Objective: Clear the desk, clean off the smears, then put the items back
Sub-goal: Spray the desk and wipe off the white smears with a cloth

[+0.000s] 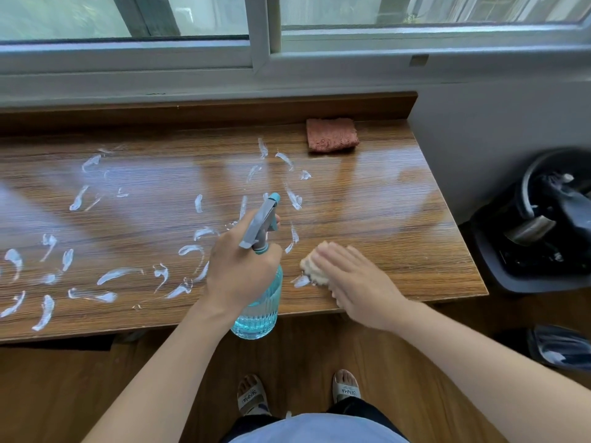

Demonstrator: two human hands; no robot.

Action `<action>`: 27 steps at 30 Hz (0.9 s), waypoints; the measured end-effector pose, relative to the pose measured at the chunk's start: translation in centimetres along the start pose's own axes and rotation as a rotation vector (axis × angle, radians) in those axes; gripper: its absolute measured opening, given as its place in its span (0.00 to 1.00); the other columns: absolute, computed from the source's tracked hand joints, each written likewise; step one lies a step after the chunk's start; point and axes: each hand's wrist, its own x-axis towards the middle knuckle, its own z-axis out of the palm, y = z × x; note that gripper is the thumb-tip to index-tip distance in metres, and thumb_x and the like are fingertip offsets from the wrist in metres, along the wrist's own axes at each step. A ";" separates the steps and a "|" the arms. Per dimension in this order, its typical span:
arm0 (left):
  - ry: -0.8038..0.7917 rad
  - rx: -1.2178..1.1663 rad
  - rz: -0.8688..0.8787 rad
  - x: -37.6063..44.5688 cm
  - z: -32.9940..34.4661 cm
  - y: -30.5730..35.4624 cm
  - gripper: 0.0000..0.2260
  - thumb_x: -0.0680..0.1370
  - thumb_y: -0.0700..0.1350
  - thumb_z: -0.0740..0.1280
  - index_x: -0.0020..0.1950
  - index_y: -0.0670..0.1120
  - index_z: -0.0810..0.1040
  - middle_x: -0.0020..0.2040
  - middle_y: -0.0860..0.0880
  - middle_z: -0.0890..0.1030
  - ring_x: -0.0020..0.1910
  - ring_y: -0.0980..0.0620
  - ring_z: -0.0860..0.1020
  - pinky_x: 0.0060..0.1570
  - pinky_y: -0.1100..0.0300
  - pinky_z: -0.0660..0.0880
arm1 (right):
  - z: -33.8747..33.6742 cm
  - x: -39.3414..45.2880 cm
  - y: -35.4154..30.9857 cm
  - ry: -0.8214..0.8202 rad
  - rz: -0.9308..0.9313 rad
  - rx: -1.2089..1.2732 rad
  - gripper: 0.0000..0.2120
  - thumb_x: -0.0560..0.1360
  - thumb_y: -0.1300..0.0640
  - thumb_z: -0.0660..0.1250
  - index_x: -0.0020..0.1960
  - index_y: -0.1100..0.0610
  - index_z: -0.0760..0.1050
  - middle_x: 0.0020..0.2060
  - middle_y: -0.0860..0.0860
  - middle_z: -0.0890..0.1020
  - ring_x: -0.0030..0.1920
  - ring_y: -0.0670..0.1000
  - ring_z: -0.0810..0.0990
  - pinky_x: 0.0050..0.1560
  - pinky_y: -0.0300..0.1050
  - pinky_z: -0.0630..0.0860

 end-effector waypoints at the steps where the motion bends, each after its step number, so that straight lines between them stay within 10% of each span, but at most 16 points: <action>1: -0.001 -0.008 -0.001 0.0 0.0 -0.1 0.14 0.76 0.36 0.68 0.56 0.52 0.80 0.36 0.42 0.77 0.34 0.48 0.74 0.34 0.52 0.71 | -0.1 1.1 1.0 0.031 0.081 -0.011 0.31 0.85 0.55 0.56 0.84 0.50 0.46 0.83 0.47 0.47 0.82 0.47 0.40 0.80 0.46 0.37; 5: 0.007 0.012 0.002 0.0 0.0 -0.2 0.11 0.76 0.36 0.68 0.55 0.49 0.79 0.34 0.44 0.75 0.32 0.49 0.72 0.33 0.58 0.68 | -0.5 4.2 0.0 0.197 0.333 0.041 0.29 0.81 0.60 0.59 0.81 0.53 0.56 0.79 0.49 0.61 0.81 0.52 0.53 0.82 0.51 0.48; 11: 0.029 0.026 -0.009 0.1 0.0 -0.1 0.12 0.76 0.37 0.68 0.57 0.50 0.79 0.36 0.46 0.78 0.35 0.49 0.75 0.34 0.57 0.70 | 0.1 -1.0 -3.4 -0.013 -0.181 0.049 0.32 0.83 0.58 0.60 0.83 0.47 0.52 0.82 0.43 0.51 0.82 0.46 0.44 0.80 0.45 0.40; 18: 0.044 -0.048 -0.063 0.3 -0.2 -0.3 0.13 0.77 0.38 0.68 0.57 0.52 0.79 0.35 0.46 0.77 0.35 0.49 0.75 0.34 0.54 0.72 | -0.4 5.0 -0.1 0.202 0.306 0.035 0.29 0.81 0.61 0.60 0.80 0.53 0.56 0.78 0.49 0.61 0.80 0.52 0.54 0.81 0.48 0.48; 21: 0.045 0.008 -0.047 0.1 0.0 0.1 0.11 0.75 0.37 0.67 0.54 0.51 0.78 0.34 0.48 0.73 0.33 0.49 0.72 0.33 0.57 0.66 | -0.3 3.4 -3.3 0.172 0.092 0.061 0.29 0.75 0.64 0.63 0.74 0.51 0.63 0.70 0.46 0.67 0.75 0.51 0.61 0.78 0.48 0.59; 27: 0.063 0.013 0.006 0.0 0.1 0.0 0.10 0.75 0.36 0.67 0.54 0.48 0.77 0.34 0.47 0.76 0.33 0.50 0.73 0.34 0.58 0.65 | -0.6 0.0 -1.7 -0.033 -0.116 0.001 0.34 0.83 0.58 0.60 0.84 0.47 0.49 0.82 0.44 0.48 0.82 0.46 0.42 0.79 0.44 0.37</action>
